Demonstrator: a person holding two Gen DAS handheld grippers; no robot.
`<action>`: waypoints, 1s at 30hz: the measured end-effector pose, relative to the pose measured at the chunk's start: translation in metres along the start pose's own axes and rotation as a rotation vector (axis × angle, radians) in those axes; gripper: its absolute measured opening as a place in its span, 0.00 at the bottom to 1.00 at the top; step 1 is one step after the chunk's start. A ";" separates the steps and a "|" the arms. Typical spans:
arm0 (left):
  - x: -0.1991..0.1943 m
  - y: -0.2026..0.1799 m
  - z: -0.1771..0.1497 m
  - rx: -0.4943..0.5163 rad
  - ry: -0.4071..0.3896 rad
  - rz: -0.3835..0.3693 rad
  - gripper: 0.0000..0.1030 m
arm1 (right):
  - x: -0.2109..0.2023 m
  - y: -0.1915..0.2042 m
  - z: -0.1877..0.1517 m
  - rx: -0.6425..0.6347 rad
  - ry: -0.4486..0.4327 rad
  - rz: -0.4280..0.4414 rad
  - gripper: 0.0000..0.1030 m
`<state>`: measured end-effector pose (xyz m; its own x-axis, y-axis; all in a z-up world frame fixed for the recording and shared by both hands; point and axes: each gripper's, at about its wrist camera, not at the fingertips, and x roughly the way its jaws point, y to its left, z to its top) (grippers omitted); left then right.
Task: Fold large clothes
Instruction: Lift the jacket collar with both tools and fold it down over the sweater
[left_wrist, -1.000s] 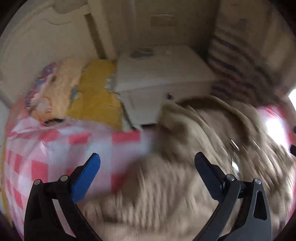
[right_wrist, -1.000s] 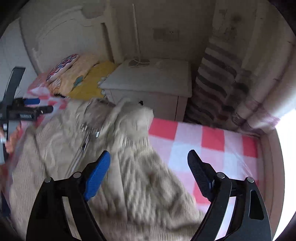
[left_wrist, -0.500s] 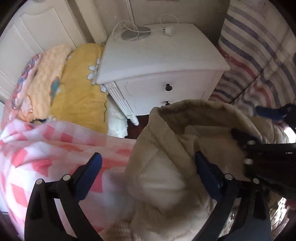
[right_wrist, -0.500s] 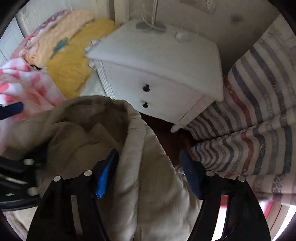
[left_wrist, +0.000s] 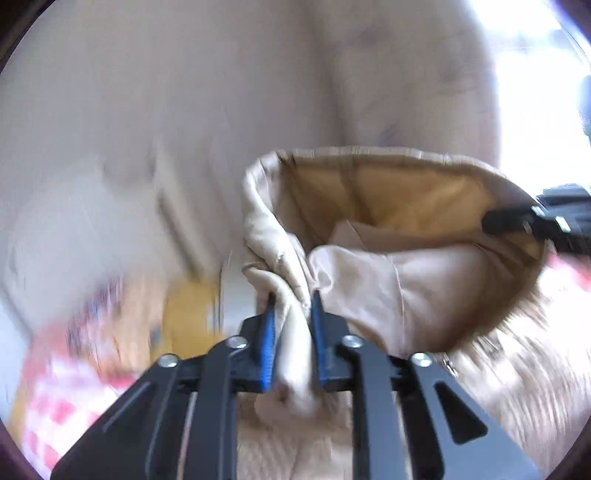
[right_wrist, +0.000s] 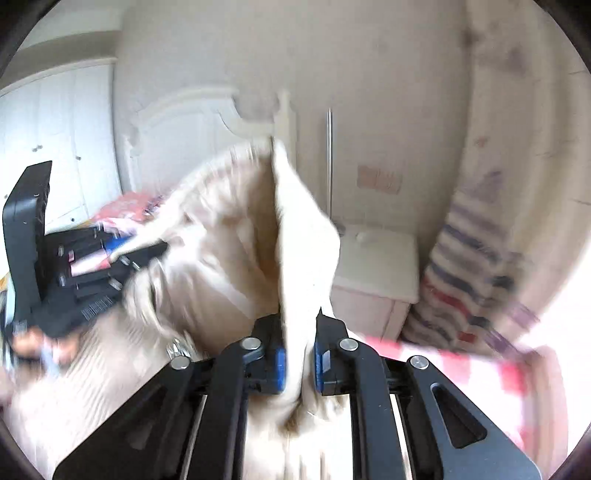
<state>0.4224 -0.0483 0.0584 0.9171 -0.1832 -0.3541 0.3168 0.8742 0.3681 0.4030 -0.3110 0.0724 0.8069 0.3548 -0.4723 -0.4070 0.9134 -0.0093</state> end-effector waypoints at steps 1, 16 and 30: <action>-0.026 -0.012 -0.016 0.094 -0.002 -0.004 0.59 | -0.025 0.005 -0.027 -0.030 0.039 -0.006 0.55; -0.154 0.049 -0.110 -0.510 0.245 -0.279 0.98 | -0.179 0.003 -0.177 0.542 0.077 0.048 0.78; -0.139 0.051 -0.101 -0.900 0.404 -0.424 0.98 | -0.178 0.107 -0.129 0.343 0.187 0.234 0.87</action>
<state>0.2863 0.0670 0.0390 0.5743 -0.5317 -0.6226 0.1443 0.8143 -0.5622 0.1606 -0.3021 0.0416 0.6062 0.5458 -0.5785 -0.3781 0.8377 0.3941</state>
